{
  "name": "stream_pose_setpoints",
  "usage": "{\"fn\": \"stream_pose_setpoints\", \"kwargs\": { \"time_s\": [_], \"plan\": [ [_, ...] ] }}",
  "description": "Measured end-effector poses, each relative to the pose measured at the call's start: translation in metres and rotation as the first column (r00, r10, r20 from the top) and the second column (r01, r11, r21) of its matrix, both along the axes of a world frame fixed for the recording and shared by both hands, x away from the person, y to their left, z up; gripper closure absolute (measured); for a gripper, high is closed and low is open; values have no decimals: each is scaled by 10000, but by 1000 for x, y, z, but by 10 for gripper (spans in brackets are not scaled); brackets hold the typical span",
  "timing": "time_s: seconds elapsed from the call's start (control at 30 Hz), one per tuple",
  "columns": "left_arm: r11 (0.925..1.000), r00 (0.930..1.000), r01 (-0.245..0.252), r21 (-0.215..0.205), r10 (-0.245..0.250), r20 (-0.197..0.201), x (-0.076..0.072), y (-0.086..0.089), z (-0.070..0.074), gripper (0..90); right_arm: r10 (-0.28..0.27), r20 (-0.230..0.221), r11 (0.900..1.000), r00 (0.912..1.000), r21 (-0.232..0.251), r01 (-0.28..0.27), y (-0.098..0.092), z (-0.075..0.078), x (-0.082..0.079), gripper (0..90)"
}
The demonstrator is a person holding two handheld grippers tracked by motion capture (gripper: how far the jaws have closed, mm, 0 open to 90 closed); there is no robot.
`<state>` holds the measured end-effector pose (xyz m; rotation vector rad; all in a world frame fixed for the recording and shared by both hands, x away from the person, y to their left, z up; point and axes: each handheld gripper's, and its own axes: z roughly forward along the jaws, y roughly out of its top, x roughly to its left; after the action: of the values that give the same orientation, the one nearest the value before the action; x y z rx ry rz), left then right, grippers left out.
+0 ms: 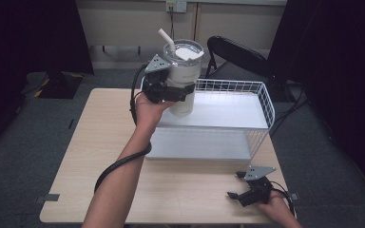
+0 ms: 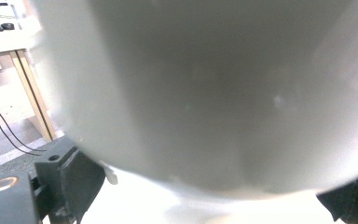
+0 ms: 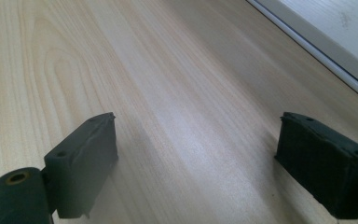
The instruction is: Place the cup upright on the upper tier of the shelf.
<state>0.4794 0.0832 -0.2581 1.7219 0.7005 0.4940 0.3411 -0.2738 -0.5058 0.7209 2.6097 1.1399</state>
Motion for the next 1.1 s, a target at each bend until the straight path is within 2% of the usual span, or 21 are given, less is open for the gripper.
{"fn": "stream_pose_setpoints", "kwargs": {
  "time_s": [0.17, 0.23, 0.37, 0.5, 0.57, 0.63, 0.73, 0.97, 1.1],
  "plan": [
    [10000, 9998, 38, 28, -38, -191, 0, 2, -3, 80, -1, 0, 10000, 10000, 1, 1, 0, 0, 0, 117],
    [9997, 9998, 35, 235, -31, -196, -1, 3, -4, 80, 2, 1, 10000, 10000, 1, -2, 0, 0, 0, 117],
    [9995, 9996, 16, 307, -8, -286, -3, 4, -6, 86, 1, 1, 10000, 10000, 0, -1, 0, 0, 0, 117],
    [9971, 9997, -6, 762, 26, -261, -8, 7, -10, 97, 1, 3, 10000, 10000, 0, -1, 0, 0, 0, 117],
    [9970, 9994, -1, 774, 28, -341, -9, 8, -11, 104, 4, 2, 10000, 10000, 3, -4, 0, 0, 0, 117],
    [9969, 9987, 24, 784, 17, -518, -12, 12, -14, 127, 3, -2, 10000, 10000, 2, -3, 0, 0, 0, 117],
    [9965, 9985, 155, 818, -111, -541, -19, 20, -18, 154, 2, -2, 10000, 10000, 5, -2, 0, 0, 0, 117],
    [9936, 9977, 350, 1077, -284, -618, -33, 29, -17, 156, -34, -3, 10000, 10000, 6, 34, 0, 0, -1, 117],
    [9934, 9968, 461, 1051, -388, -699, -40, 32, -18, 156, -29, 2, 10000, 10000, 6, 29, 0, 0, 0, 117]
  ]
}}
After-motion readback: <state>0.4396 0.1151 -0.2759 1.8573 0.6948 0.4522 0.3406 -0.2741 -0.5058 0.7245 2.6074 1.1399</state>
